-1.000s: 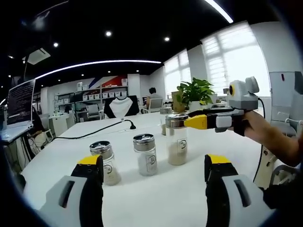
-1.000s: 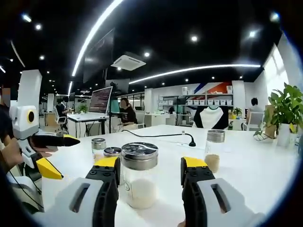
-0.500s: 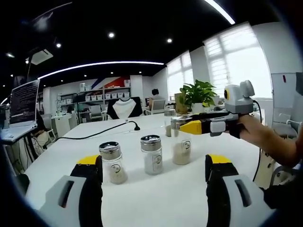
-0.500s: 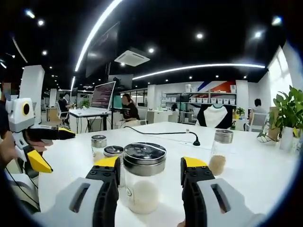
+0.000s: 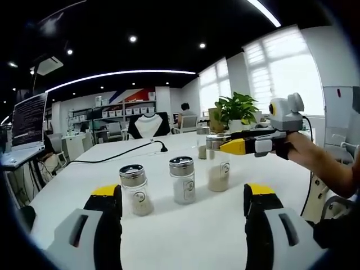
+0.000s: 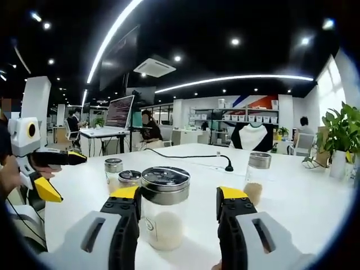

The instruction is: Rotate the seasoning bottle until the label or dispensing opening points toward the visible target arrow and the bottle remains upright within the marked orientation range

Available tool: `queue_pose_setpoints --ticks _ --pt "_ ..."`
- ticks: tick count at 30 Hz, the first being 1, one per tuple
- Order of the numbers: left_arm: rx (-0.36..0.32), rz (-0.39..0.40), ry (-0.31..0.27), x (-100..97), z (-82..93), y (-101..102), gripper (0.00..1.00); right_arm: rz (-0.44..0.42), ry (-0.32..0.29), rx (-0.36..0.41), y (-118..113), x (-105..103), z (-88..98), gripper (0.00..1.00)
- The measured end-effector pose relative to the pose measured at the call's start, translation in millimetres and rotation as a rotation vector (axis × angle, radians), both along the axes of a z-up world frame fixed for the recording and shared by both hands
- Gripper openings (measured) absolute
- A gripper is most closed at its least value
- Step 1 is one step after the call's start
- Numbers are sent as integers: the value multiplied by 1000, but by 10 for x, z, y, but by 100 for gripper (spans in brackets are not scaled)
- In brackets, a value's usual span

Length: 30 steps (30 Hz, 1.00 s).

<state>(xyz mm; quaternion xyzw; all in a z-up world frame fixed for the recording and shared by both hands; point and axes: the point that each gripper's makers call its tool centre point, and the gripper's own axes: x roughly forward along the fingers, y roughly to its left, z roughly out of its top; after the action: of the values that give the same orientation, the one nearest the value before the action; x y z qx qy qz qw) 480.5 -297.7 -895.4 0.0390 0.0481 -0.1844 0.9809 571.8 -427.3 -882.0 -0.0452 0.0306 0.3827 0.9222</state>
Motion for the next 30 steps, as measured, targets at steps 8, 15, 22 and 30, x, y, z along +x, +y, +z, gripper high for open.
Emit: queue_pose_setpoints --ticks 8,15,22,30 --pt "-1 -7 -16 -12 92 1 94 -25 -20 11 -191 -82 132 52" --pt "-1 -17 -19 12 99 -44 95 -40 -17 7 -363 -197 138 54" --pt "5 -57 -12 10 65 -181 96 -79 -12 33 -601 -276 96 58" --pt "11 -63 -17 29 84 -215 96 -131 10 29 -892 -292 69 62"
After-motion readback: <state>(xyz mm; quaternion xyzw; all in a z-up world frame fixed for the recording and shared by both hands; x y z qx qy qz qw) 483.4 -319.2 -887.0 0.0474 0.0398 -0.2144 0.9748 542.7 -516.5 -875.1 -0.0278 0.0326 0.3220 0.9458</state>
